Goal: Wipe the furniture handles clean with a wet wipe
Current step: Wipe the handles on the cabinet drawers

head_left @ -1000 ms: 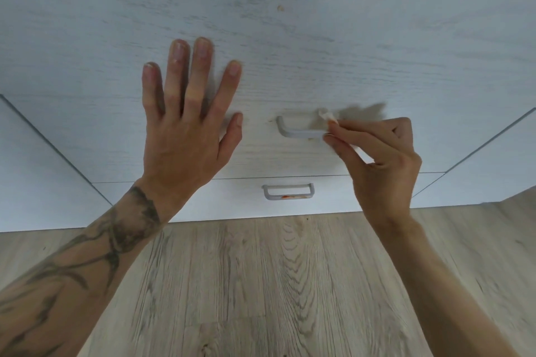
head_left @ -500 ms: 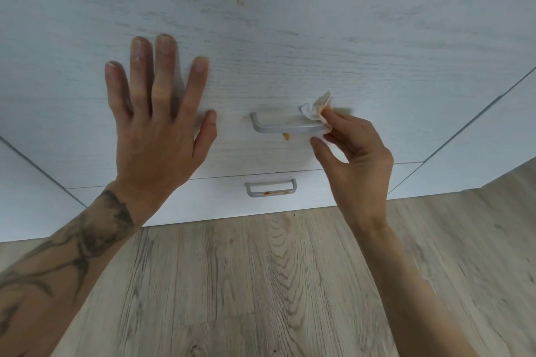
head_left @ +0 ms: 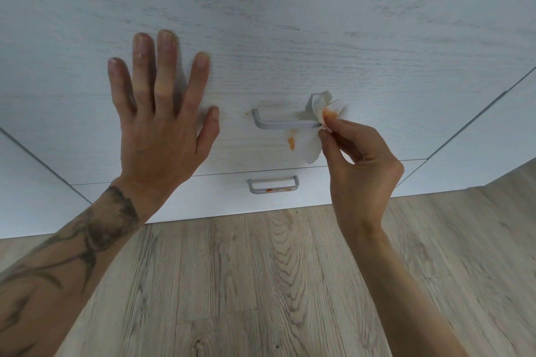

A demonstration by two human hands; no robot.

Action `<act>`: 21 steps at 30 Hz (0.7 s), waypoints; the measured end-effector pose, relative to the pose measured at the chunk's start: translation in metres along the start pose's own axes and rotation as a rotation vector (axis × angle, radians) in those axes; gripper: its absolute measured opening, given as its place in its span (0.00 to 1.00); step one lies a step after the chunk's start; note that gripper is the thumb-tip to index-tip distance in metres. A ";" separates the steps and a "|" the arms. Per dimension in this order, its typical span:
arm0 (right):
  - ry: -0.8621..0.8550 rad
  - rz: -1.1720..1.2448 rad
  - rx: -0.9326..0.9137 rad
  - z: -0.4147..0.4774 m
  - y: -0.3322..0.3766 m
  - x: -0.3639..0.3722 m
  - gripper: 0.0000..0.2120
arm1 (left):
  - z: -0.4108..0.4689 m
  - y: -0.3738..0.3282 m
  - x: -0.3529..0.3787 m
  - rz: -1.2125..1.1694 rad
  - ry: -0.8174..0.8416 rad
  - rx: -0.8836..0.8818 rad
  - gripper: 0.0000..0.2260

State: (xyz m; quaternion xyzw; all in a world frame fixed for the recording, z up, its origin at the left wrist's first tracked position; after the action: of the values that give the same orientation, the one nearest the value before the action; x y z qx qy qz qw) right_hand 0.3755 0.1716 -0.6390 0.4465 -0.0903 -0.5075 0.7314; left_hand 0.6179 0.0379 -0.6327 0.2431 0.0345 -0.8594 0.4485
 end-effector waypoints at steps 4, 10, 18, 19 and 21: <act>-0.009 0.033 0.038 0.003 -0.005 0.000 0.10 | 0.001 -0.001 -0.002 -0.003 0.012 -0.011 0.34; 0.057 0.046 -0.012 -0.019 0.003 0.010 0.10 | -0.005 -0.005 -0.003 -0.101 0.034 -0.058 0.33; 0.157 -0.010 0.191 -0.057 -0.061 0.014 0.14 | -0.089 -0.016 0.014 -0.216 0.282 -0.129 0.31; 0.178 -0.034 0.180 -0.060 -0.067 0.018 0.15 | -0.093 -0.016 0.018 -0.204 0.288 -0.129 0.32; 0.225 -0.101 0.131 -0.065 -0.076 0.029 0.16 | -0.096 -0.017 0.024 -0.175 0.278 -0.136 0.33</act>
State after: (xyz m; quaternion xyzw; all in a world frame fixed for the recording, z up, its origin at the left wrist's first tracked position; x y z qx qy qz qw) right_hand 0.3765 0.1778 -0.7429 0.5516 -0.0181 -0.4833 0.6796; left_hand 0.6300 0.0561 -0.7304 0.3249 0.1753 -0.8489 0.3783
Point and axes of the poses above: each hand's wrist, its own z-axis towards the middle knuckle, its own x-axis out of the palm, y = z × x, the point moved 6 cm from there along z, towards the middle knuckle, and after that the axes turned 13 degrees about -z, right-handed, at the moved point
